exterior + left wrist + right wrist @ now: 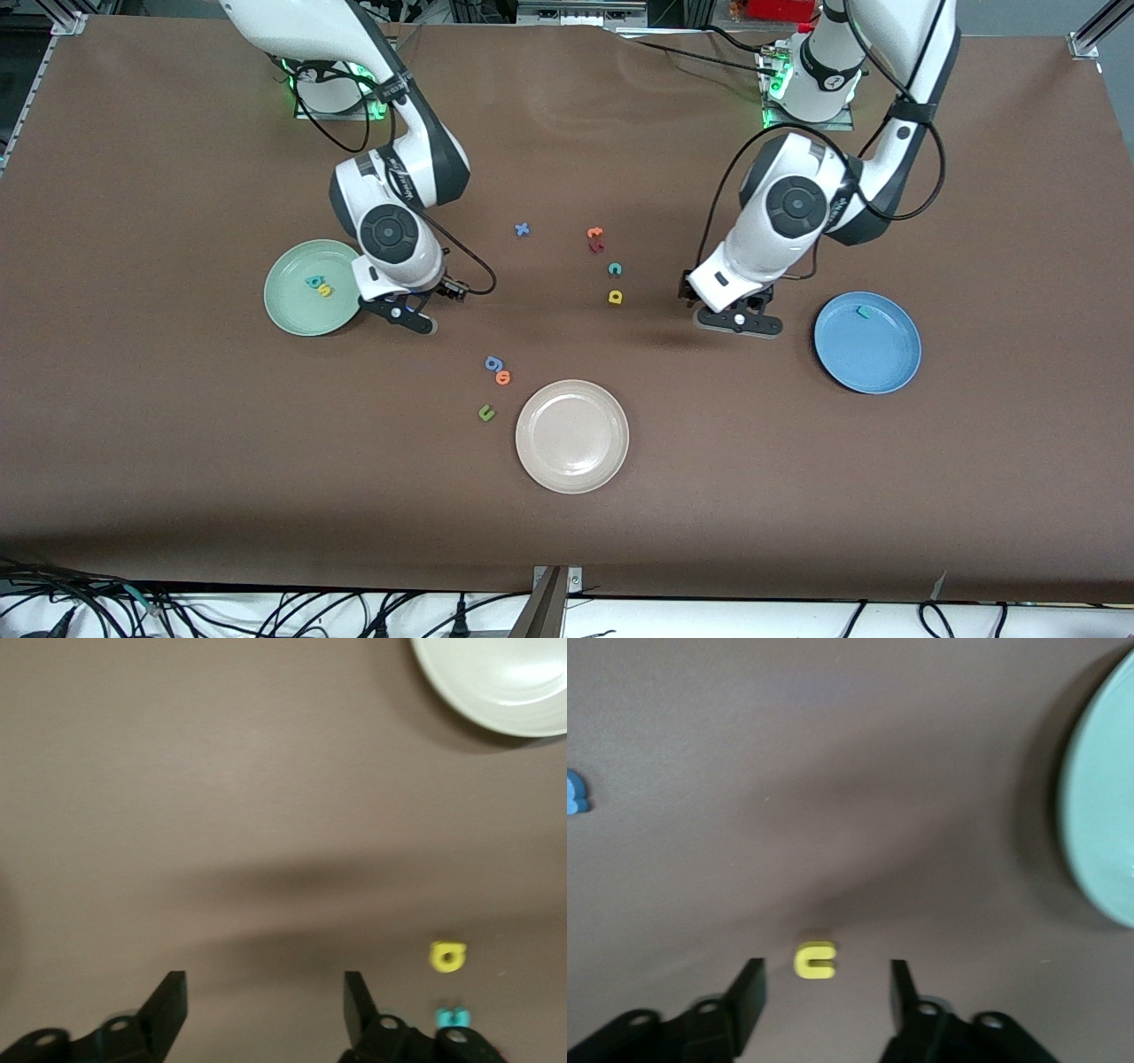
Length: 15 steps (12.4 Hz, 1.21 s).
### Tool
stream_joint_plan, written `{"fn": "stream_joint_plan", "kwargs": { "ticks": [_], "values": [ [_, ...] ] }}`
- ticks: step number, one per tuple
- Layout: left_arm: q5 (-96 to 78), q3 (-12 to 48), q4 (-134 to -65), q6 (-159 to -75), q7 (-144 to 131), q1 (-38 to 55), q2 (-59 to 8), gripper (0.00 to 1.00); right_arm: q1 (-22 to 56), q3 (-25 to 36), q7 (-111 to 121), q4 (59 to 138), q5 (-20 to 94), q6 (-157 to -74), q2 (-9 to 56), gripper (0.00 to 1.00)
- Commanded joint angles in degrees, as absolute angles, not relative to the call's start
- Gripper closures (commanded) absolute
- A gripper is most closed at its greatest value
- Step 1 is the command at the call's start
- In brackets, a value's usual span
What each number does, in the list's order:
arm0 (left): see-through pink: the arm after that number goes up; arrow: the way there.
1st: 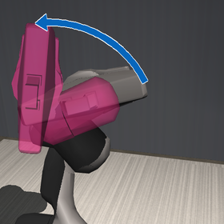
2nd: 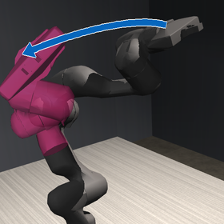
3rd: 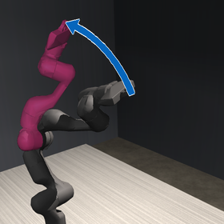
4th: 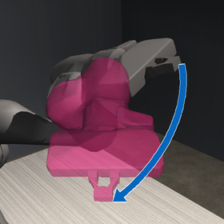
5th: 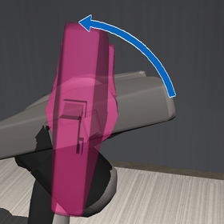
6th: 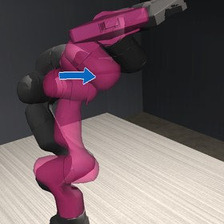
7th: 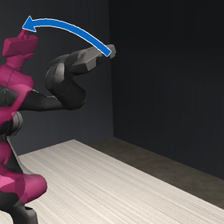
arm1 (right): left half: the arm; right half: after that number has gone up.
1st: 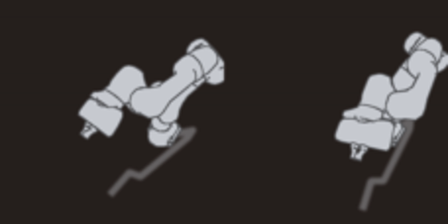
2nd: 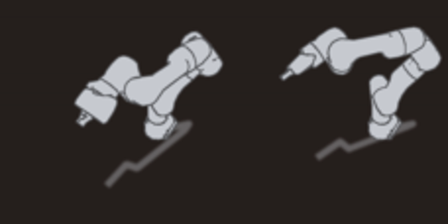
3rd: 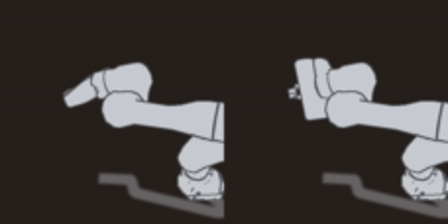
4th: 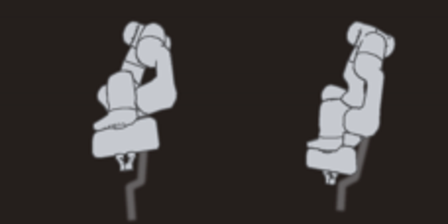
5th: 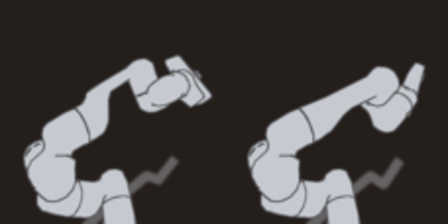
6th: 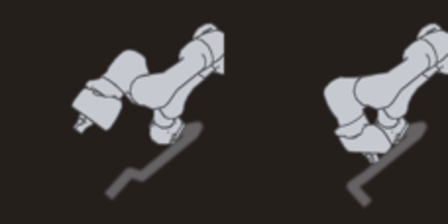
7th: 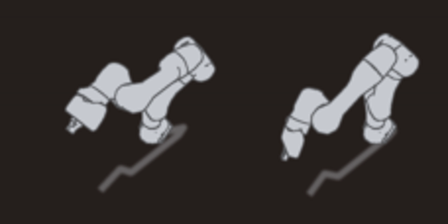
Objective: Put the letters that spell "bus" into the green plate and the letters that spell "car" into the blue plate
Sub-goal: 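Grasp a yellow letter with each of both grippers among the letters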
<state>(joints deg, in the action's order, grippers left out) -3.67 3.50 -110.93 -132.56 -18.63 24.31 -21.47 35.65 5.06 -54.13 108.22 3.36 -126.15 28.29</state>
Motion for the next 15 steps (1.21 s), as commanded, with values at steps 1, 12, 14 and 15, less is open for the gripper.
{"fn": "stream_joint_plan", "kwargs": {
  "ticks": [1, 12, 14, 15],
  "values": [
    [-4.66, 2.99, -104.52, -132.36, -22.92, 28.02, -27.84, 0.15, 37.0, 4.83, -58.62, 111.6, 3.78, -134.08, 29.88, 0.42],
    [-4.48, 3.08, -102.57, -138.87, -31.9, 33.48, -35.42, 0.15, 38.32, 4.75, -59.68, 115.75, 3.69, -138.6, 30.59, 0.67],
    [-3.35, 3.08, -102.66, -138.87, -31.9, 34.19, -35.59, 0.15, 38.32, 4.75, -59.68, 115.75, 3.6, -138.6, 30.67, 0.7],
    [-1.95, 3.16, -102.74, -138.87, -31.99, 34.45, -35.6, 0.14, 38.32, 4.75, -59.59, 115.66, 3.6, -138.43, 30.76, 0.73]
  ]
}}
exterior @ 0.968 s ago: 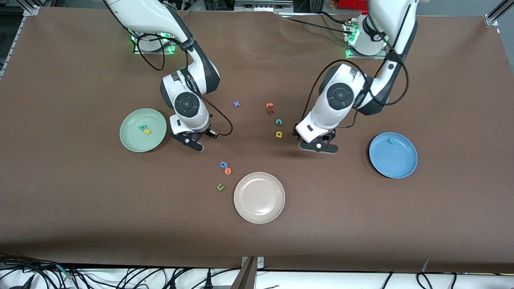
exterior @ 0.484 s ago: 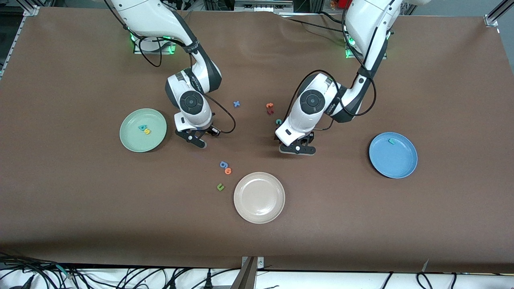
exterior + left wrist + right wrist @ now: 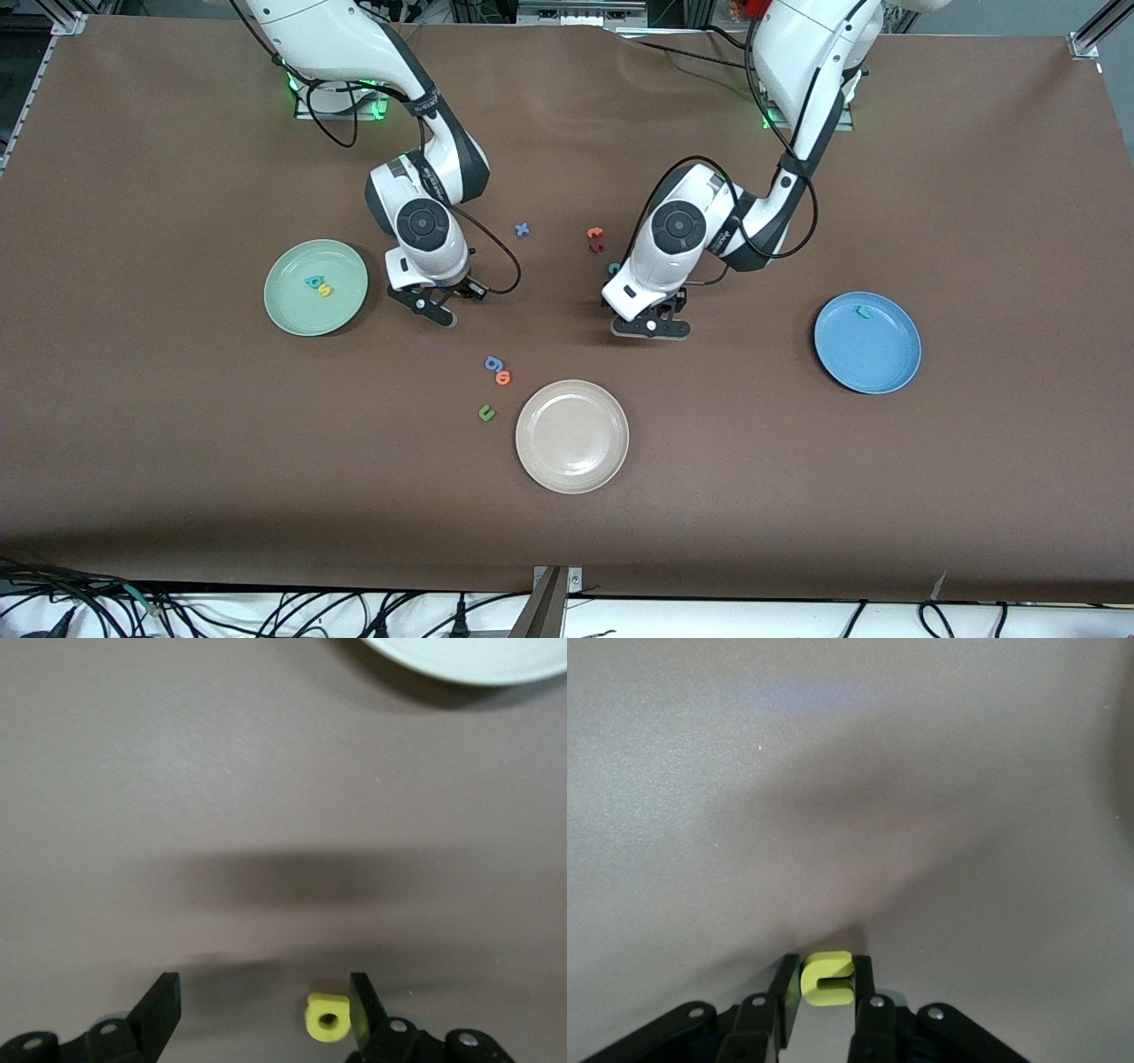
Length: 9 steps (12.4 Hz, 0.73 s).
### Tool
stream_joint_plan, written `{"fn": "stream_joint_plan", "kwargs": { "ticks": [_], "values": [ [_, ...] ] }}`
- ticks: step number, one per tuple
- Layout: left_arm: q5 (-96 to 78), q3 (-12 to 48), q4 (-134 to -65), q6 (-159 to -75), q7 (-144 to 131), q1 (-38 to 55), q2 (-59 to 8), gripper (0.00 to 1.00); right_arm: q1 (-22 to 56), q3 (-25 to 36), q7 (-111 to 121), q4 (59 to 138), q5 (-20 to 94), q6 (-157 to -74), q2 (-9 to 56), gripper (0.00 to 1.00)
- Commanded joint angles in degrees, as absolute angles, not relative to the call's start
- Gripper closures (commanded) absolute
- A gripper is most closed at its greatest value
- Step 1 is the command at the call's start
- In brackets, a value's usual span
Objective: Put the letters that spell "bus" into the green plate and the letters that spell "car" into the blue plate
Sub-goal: 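Grasp a yellow letter with each of both grippers among the letters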
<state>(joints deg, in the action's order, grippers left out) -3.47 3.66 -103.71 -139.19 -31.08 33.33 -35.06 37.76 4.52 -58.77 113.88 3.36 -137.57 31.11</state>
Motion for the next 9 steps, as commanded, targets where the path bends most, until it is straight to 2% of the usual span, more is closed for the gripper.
{"fn": "stream_joint_plan", "kwargs": {
  "ticks": [1, 4, 6, 9],
  "values": [
    [-1.15, 3.16, -102.92, -138.87, -31.99, 34.71, -35.68, 0.14, 38.32, 4.75, -59.07, 115.32, 3.6, -137.91, 30.41, 0.75],
    [-1.05, 3.34, -103.27, -138.95, -32.86, 35.68, -36.38, 0.14, 38.23, 6.49, -54.17, 114.0, 2.64, -133.27, 28.22, 0.75],
    [-1.05, 3.34, -103.27, -139.91, -33.84, 36.38, -37.17, 0.14, 38.23, 10.09, -45.49, 111.55, 2.64, -125.63, 26.55, 0.75],
    [-1.05, 3.34, -103.27, -140.54, -33.84, 36.82, -37.97, 0.14, 38.23, 15.54, -33.61, 110.92, 2.64, -120.51, 25.05, 0.75]
  ]
}}
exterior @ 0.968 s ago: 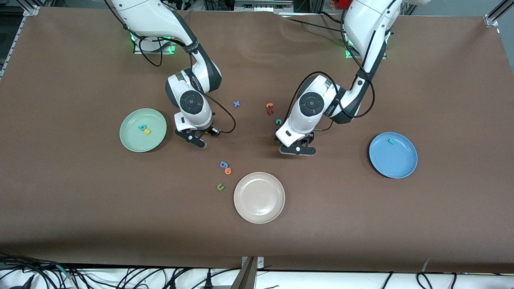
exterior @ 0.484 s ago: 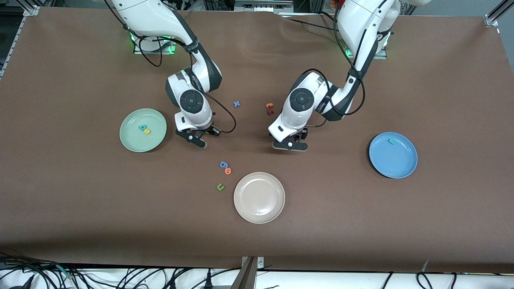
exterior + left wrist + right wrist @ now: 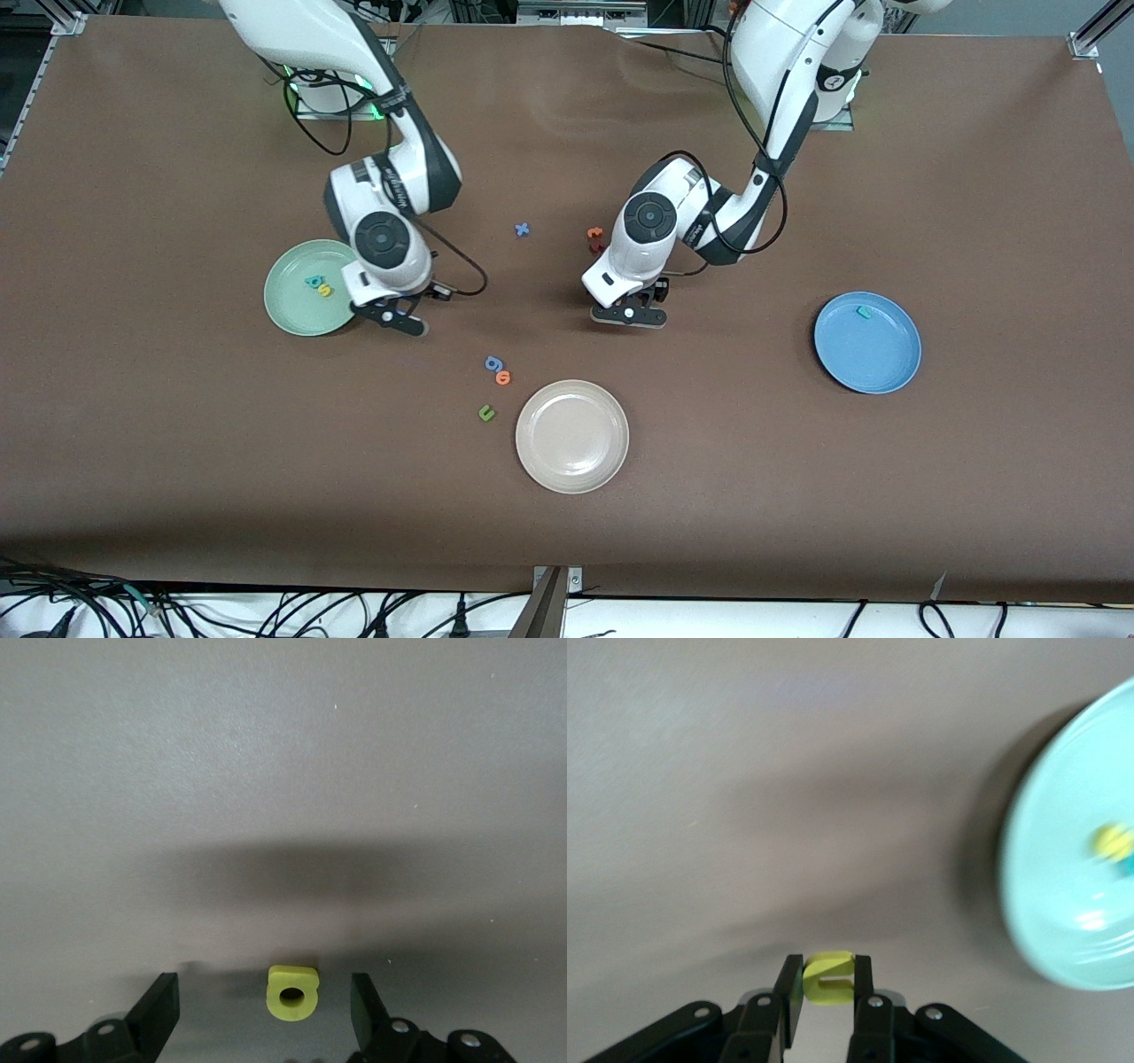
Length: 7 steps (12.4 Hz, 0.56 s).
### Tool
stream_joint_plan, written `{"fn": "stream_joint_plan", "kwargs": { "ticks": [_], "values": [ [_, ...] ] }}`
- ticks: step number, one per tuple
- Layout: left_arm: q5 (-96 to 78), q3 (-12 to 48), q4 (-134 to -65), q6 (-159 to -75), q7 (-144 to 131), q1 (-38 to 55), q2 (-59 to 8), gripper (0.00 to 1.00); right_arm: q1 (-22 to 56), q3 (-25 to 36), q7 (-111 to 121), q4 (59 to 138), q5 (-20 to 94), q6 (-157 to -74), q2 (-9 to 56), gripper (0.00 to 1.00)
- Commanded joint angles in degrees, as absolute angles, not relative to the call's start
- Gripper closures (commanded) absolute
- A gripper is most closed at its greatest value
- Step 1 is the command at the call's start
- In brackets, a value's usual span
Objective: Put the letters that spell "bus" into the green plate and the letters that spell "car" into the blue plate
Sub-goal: 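Drop the yellow letter on the green plate while the left gripper carries another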
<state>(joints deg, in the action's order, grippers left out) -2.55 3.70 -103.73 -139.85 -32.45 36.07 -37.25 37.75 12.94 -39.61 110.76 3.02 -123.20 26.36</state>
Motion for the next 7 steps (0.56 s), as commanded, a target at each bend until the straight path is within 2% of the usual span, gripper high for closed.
{"fn": "stream_joint_plan", "kwargs": {
  "ticks": [1, 4, 5, 6, 7],
  "values": [
    [-1.05, 3.34, -103.36, -140.97, -33.84, 36.91, -38.23, 0.14, 38.23, 17.38, -30.27, 111.09, 2.64, -119.54, 24.87, 0.75],
    [-1.05, 3.34, -104.94, -143.79, -33.84, 37.0, -38.5, 0.15, 37.62, 22.13, -20.68, 113.63, 2.9, -119.53, 25.4, 0.75],
    [-1.05, 3.34, -104.94, -143.79, -33.84, 37.0, -38.5, 0.19, 37.36, 22.5, -19.87, 115.03, 2.9, -120.05, 25.49, 0.74],
    [-1.05, 3.34, -104.94, -143.79, -33.84, 37.0, -38.5, 0.26, 37.27, 22.5, -19.78, 115.31, 2.9, -120.15, 26.1, 0.69],
    [-1.05, 3.34, -104.94, -143.79, -33.84, 37.0, -38.5, 0.35, 37.0, 22.59, -19.78, 115.23, 2.9, -119.97, 26.28, 0.49]
  ]
}}
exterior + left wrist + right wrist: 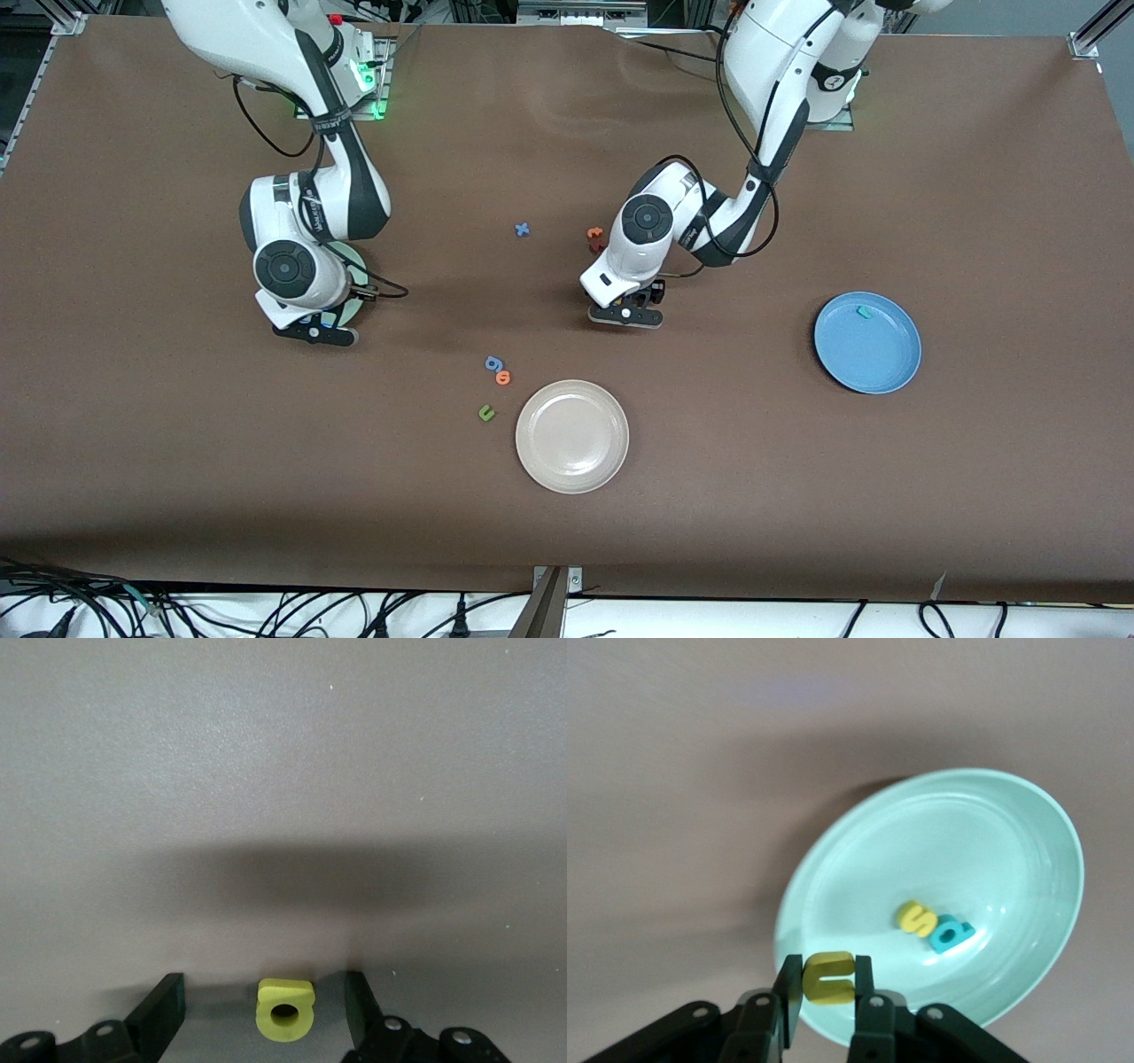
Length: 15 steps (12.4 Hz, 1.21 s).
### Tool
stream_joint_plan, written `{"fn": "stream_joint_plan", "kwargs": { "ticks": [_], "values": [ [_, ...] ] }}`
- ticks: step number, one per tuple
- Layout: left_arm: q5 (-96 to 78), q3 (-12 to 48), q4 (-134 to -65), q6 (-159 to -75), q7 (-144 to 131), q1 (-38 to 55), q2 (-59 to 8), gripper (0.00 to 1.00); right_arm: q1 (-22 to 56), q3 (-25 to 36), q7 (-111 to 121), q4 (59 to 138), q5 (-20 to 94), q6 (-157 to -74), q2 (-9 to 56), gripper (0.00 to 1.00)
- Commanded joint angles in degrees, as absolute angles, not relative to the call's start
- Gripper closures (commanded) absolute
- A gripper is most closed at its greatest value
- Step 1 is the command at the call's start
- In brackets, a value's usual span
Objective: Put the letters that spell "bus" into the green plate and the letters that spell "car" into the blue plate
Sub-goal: 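Drop the yellow letter on the green plate while the left gripper carries another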
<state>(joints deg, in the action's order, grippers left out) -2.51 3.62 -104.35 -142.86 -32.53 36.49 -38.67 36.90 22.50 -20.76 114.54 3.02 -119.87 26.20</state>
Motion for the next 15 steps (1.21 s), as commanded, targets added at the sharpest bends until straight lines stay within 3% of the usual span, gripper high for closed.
{"fn": "stream_joint_plan", "kwargs": {
  "ticks": [1, 2, 6, 11, 15],
  "values": [
    [-1.05, 3.34, -104.94, -143.79, -33.84, 37.0, -38.5, 0.44, 36.74, 22.59, -19.86, 115.14, 2.99, -119.54, 26.19, 0.12],
    [-1.05, 3.34, -104.94, -143.79, -33.84, 37.0, -38.41, 0.53, 36.74, 22.59, -20.3, 114.79, 2.99, -119.44, 25.84, 0.0],
    [-1.05, 3.34, -104.94, -143.7, -33.23, 36.91, -38.23, 0.66, 36.83, 22.24, -19.51, 107.87, 3.34, -110.42, 22.16, 0.0],
    [-1.05, 2.9, -104.77, -142.91, -32.87, 36.12, -37.71, 0.95, 36.74, 24.95, -11.1, 91.07, 3.87, -92.39, 20.31, 0.0],
    [-1.4, 0.8, -104.85, -137.22, -20.69, 31.48, -33.15, 0.94, 36.65, 28.9, -6.68, 89.83, 3.69, -88.16, 10.3, 0.0]
  ]
}}
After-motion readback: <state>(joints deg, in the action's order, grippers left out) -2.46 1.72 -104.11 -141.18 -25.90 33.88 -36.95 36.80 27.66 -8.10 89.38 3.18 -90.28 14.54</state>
